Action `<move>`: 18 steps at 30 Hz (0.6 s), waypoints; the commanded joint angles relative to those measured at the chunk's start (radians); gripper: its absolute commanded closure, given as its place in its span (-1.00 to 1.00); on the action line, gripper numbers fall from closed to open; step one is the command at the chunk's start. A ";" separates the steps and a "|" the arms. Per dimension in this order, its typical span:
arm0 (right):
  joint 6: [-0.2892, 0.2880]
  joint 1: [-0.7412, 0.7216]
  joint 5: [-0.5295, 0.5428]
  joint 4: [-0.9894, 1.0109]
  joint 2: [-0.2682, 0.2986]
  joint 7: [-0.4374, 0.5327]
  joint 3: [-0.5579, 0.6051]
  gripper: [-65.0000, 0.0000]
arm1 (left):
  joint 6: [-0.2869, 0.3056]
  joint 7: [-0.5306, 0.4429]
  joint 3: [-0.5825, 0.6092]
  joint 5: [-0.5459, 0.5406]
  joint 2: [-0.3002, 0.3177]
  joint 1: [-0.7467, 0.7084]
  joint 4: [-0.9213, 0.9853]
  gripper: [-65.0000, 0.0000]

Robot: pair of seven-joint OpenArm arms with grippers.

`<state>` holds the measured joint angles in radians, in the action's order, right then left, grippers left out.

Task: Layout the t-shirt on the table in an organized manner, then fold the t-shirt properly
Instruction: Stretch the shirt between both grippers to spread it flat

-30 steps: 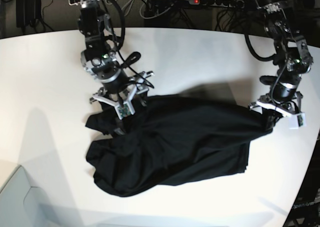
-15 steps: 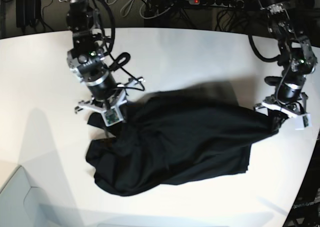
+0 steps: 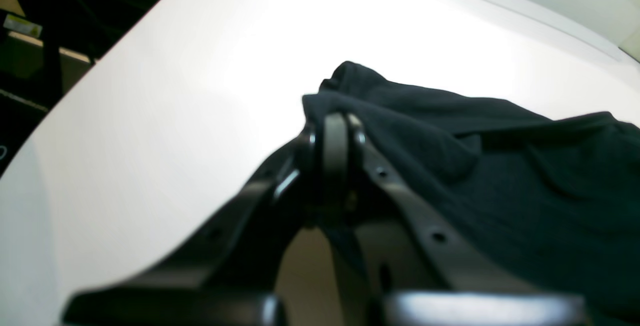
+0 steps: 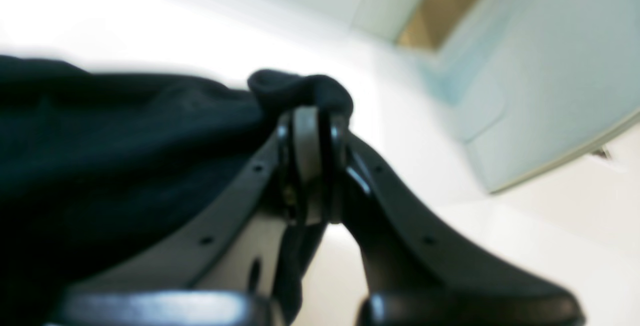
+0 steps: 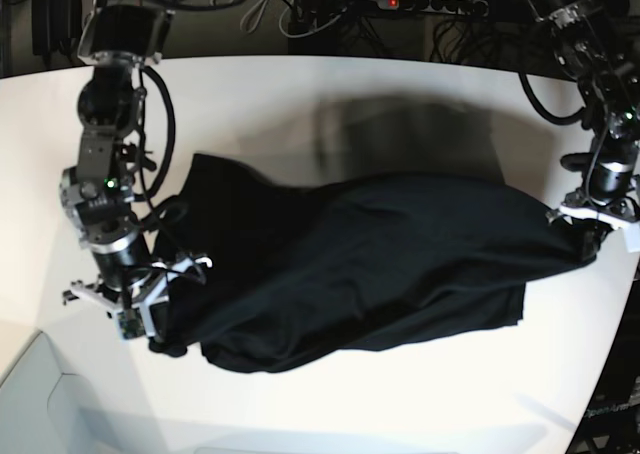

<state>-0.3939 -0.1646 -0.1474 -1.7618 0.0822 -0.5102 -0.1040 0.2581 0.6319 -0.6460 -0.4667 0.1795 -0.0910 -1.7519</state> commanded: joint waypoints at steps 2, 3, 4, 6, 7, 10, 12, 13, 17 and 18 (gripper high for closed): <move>-0.038 -0.068 0.004 0.081 0.004 -0.009 -0.016 1.00 | 0.004 -0.030 0.001 -0.011 0.012 0.010 -0.021 0.99; -0.050 -0.089 0.004 0.136 0.004 -0.021 -0.023 1.00 | 0.004 -0.030 0.001 -0.011 0.010 0.010 -0.021 0.99; -0.052 -0.103 0.004 0.184 0.004 -0.028 -0.024 1.00 | 0.004 -0.030 0.001 -0.011 0.010 0.010 -0.021 0.99; -0.055 -0.125 0.002 0.276 0.012 -0.031 -0.021 1.00 | 0.004 -0.030 0.001 -0.011 0.010 0.010 -0.018 0.99; -0.056 -0.126 0.002 0.308 0.021 -0.029 -0.020 0.99 | 0.004 -0.030 0.001 -0.011 0.010 0.012 -0.018 0.99; -0.056 -0.126 0.002 0.343 0.021 -0.023 -0.023 0.63 | 0.004 -0.030 0.001 -0.011 0.010 0.012 -0.018 0.99; -0.056 -0.118 0.002 0.333 0.021 -0.023 -0.024 0.33 | 0.004 -0.030 0.001 -0.011 0.010 0.013 -0.012 0.99; -0.056 -0.112 0.002 0.316 0.023 -0.024 -0.026 0.19 | 0.004 -0.030 0.002 -0.011 0.010 0.015 -0.010 0.99; -0.056 -0.008 0.002 0.155 0.020 -0.029 -0.087 -0.21 | 0.004 -0.027 0.002 -0.011 0.008 0.026 -0.010 0.99; -0.056 0.018 0.002 0.118 0.018 -0.029 -0.099 -0.26 | 0.004 -0.027 0.002 -0.011 0.007 0.027 -0.010 0.99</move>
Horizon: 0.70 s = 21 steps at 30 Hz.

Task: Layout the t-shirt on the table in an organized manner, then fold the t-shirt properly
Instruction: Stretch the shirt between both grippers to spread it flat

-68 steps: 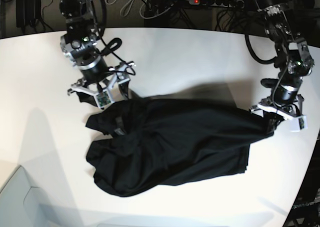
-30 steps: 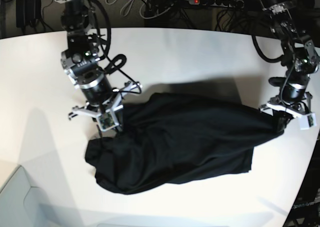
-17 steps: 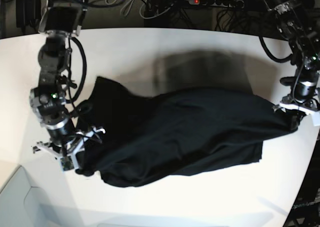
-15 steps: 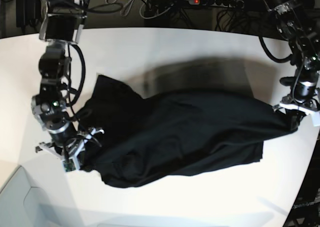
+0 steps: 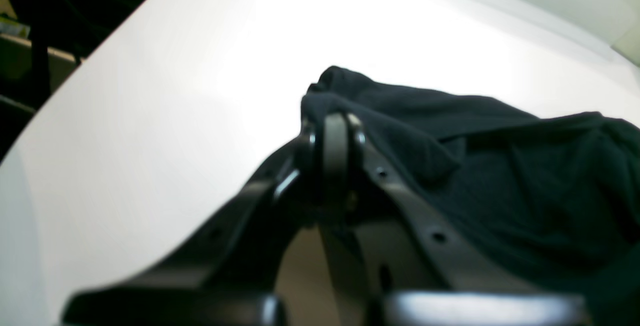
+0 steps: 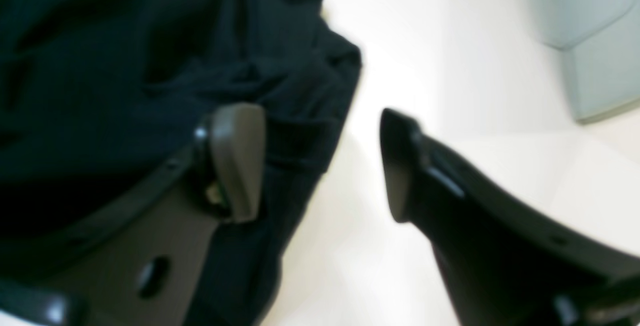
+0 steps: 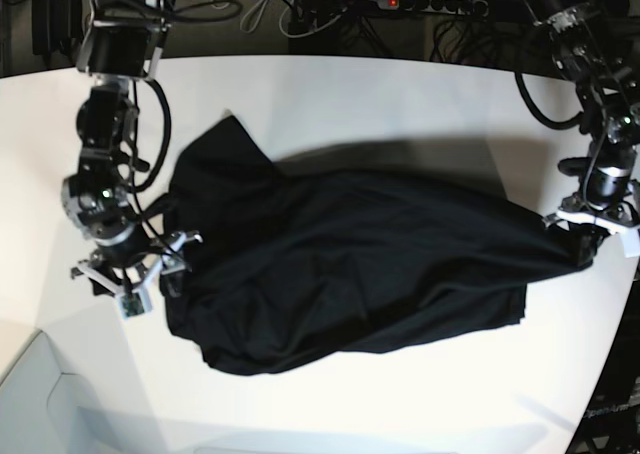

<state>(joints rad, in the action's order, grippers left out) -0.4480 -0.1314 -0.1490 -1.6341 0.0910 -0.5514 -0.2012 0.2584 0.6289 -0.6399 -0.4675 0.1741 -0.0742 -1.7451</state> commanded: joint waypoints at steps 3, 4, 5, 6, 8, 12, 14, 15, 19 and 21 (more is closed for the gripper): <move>-0.002 0.092 0.006 -0.125 0.008 0.009 -0.007 -0.30 | 0.003 -0.024 0.012 -0.010 0.014 0.020 -0.017 0.99; -0.002 0.132 0.006 -0.151 0.008 0.009 -0.004 -0.30 | 0.003 -0.024 0.019 -0.010 0.015 0.021 -0.017 0.99; -0.002 0.164 0.006 -0.162 0.006 0.009 0.010 -0.30 | 0.003 -0.024 0.024 -0.007 0.015 0.021 -0.017 0.99; -0.002 0.192 0.006 -0.168 0.006 0.009 0.026 -0.30 | 0.003 -0.024 0.024 -0.007 0.015 0.023 -0.017 0.99; -0.002 0.253 0.006 -0.171 -0.001 0.017 0.053 -0.30 | 0.003 -0.025 0.024 -0.009 0.014 0.023 -0.016 0.99; -0.004 0.336 0.006 -0.171 -0.027 0.018 0.090 -0.30 | 0.003 -0.025 0.024 -0.009 0.009 0.023 -0.016 0.99; -0.004 0.359 0.006 -0.173 -0.041 0.018 0.104 -0.30 | 0.003 -0.025 0.024 -0.009 0.009 0.024 -0.016 0.99; -0.004 0.373 0.006 -0.173 -0.044 0.018 0.108 -0.30 | 0.003 -0.025 0.024 -0.009 0.009 0.024 -0.016 0.99; -0.004 0.413 0.006 -0.171 -0.044 0.018 0.139 -0.30 | 0.003 -0.025 0.024 -0.009 0.009 0.023 -0.016 0.99; -0.004 0.427 0.006 -0.171 -0.043 0.018 0.147 -0.30 | 0.003 -0.025 0.024 -0.009 0.009 0.021 -0.016 0.99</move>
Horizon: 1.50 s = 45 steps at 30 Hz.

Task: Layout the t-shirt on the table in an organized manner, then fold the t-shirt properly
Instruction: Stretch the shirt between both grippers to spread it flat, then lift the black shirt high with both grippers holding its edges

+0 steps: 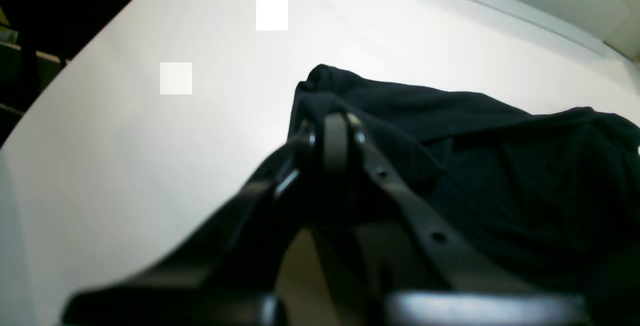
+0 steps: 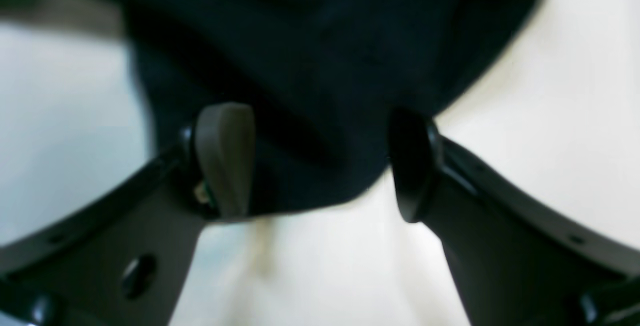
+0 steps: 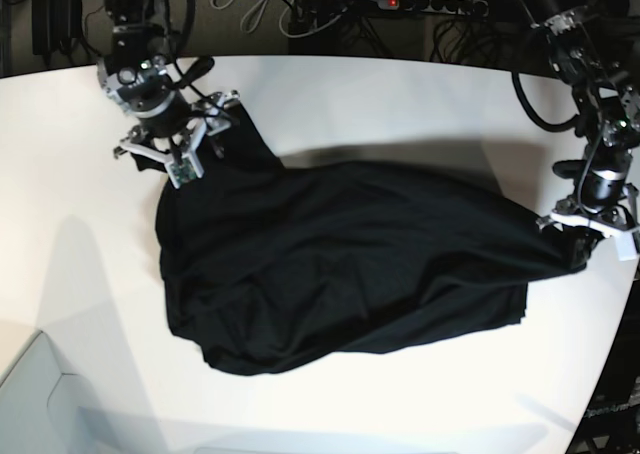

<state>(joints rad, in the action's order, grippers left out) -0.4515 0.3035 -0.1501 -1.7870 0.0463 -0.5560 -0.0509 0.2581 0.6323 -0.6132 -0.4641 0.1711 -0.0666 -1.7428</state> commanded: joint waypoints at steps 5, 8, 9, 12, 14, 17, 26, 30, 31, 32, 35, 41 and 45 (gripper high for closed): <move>0.000 -0.002 0.007 -0.010 0.000 0.021 -0.008 -0.30 | 0.004 -0.029 -0.003 -0.012 0.011 0.012 -0.018 0.99; 0.000 -0.002 0.007 0.009 0.000 0.023 -0.008 -0.30 | 0.004 -0.029 -0.003 -0.012 0.011 0.012 -0.018 0.99; 0.000 -0.002 0.007 0.013 0.000 0.023 -0.008 -0.30 | 0.004 -0.029 -0.003 -0.012 0.011 0.012 -0.018 0.99; 0.000 0.000 0.007 0.019 0.000 0.023 -0.008 -0.29 | 0.004 -0.029 -0.003 -0.012 0.011 0.011 -0.018 0.99; 0.000 0.006 0.007 0.019 -0.001 0.021 -0.007 -0.25 | 0.004 -0.029 -0.003 -0.012 0.011 0.011 -0.018 0.99; 0.000 0.012 0.007 0.019 -0.001 0.020 -0.004 -0.08 | 0.004 -0.029 -0.003 -0.012 0.011 0.011 -0.018 0.99; 0.000 0.013 0.007 0.102 -0.003 0.021 -0.002 0.26 | 0.004 -0.029 -0.003 -0.012 0.011 0.011 -0.018 0.99; 0.000 0.015 0.007 0.095 -0.003 0.018 -0.002 0.45 | 0.004 -0.029 -0.003 -0.012 0.011 0.012 -0.018 0.99; 0.000 0.015 0.007 0.094 -0.003 0.018 -0.002 0.56 | 0.004 -0.029 -0.003 -0.012 0.011 0.012 -0.018 0.99; 0.000 0.015 0.007 0.092 -0.003 0.018 -0.004 0.66 | 0.004 -0.029 -0.003 -0.012 0.011 0.012 -0.018 0.99; 0.000 0.015 0.007 0.086 -0.001 0.021 -0.008 1.00 | 0.004 -0.029 -0.003 -0.012 0.011 0.012 -0.018 0.99; 0.000 0.015 0.007 -0.049 0.002 0.021 -0.010 1.00 | 0.004 -0.029 -0.003 -0.012 0.011 0.015 -0.018 0.99; 0.000 0.003 0.007 -0.196 0.004 0.023 -0.010 1.00 | 0.004 -0.027 0.000 -0.012 0.011 0.047 -0.024 0.99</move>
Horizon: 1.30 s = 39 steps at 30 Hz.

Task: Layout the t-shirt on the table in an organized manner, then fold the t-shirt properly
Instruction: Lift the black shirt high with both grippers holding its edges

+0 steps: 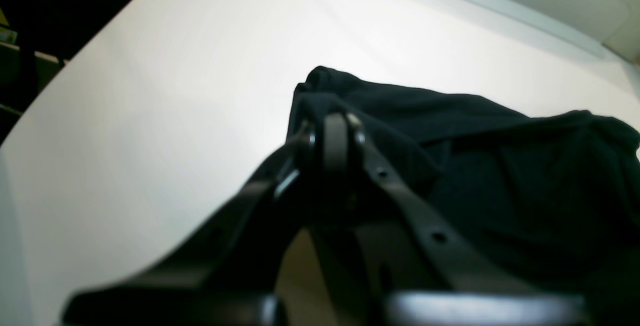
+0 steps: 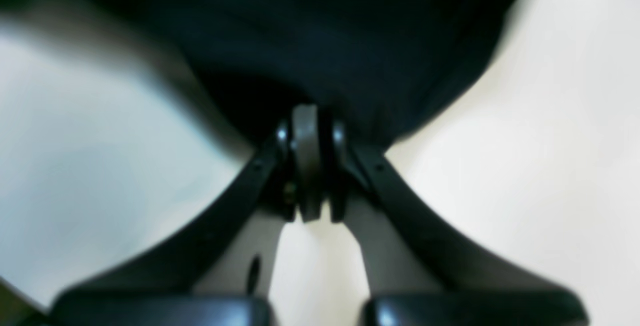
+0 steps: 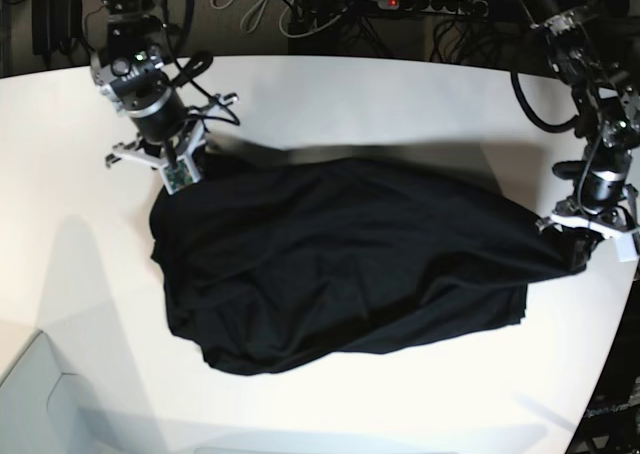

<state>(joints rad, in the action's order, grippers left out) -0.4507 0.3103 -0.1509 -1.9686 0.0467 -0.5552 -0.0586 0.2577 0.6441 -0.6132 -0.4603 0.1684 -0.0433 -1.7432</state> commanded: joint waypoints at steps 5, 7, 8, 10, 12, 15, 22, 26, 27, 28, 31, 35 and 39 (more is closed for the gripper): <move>-0.001 -0.102 0.007 -0.076 0.003 0.034 -0.048 1.00 | 0.004 -0.039 0.069 -0.010 0.023 0.079 -0.025 0.99; -0.001 -0.141 0.007 -0.076 -0.001 0.039 -0.096 1.00 | 0.004 -0.039 0.085 -0.010 0.023 0.101 -0.019 0.99; -0.001 -0.164 0.007 -0.076 -0.003 0.039 -0.117 1.00 | 0.004 -0.039 0.095 -0.008 0.023 0.113 -0.019 0.99; -0.001 -0.214 0.007 -0.076 -0.003 0.037 -0.162 1.00 | 0.004 -0.037 0.123 -0.008 0.023 0.136 -0.016 0.99; -0.001 -0.256 0.007 -0.076 -0.005 0.036 -0.189 1.00 | 0.004 -0.037 0.144 -0.008 0.023 0.155 -0.002 0.99; -0.001 -0.314 0.007 -0.076 -0.005 0.028 -0.248 1.00 | 0.002 -0.037 0.171 -0.008 0.023 0.179 0.004 0.99; -0.001 -0.356 0.007 -0.074 0.003 0.030 -0.287 1.00 | -0.001 -0.037 0.189 -0.008 0.015 0.205 0.030 0.99; -0.001 -0.349 0.007 -0.074 0.003 0.030 -0.291 1.00 | -0.001 -0.037 0.189 -0.008 0.015 0.205 0.035 0.99; -0.001 -0.348 0.007 -0.074 0.003 0.030 -0.291 1.00 | -0.001 -0.037 0.189 -0.008 0.015 0.205 0.035 0.99; -0.001 -0.348 0.007 -0.074 0.003 0.030 -0.289 1.00 | -0.001 -0.037 0.189 -0.008 0.015 0.205 0.036 0.99; -0.003 -0.345 0.007 -0.074 0.000 0.027 -0.286 1.00 | -0.001 -0.037 0.189 -0.008 0.016 0.205 0.041 1.00; -0.003 -0.303 0.007 -0.074 0.000 0.030 -0.266 1.00 | -0.001 -0.037 0.191 -0.008 0.015 0.205 0.041 1.00; -0.004 -0.256 0.007 -0.074 0.003 0.027 -0.234 1.00 | -0.002 -0.037 0.252 -0.008 0.021 0.205 0.062 1.00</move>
<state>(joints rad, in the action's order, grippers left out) -0.4557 0.0662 -0.1497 -2.0243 0.0418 -0.5568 -0.2901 0.2546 0.6300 -0.3584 -0.4564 0.1825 0.1432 -1.6672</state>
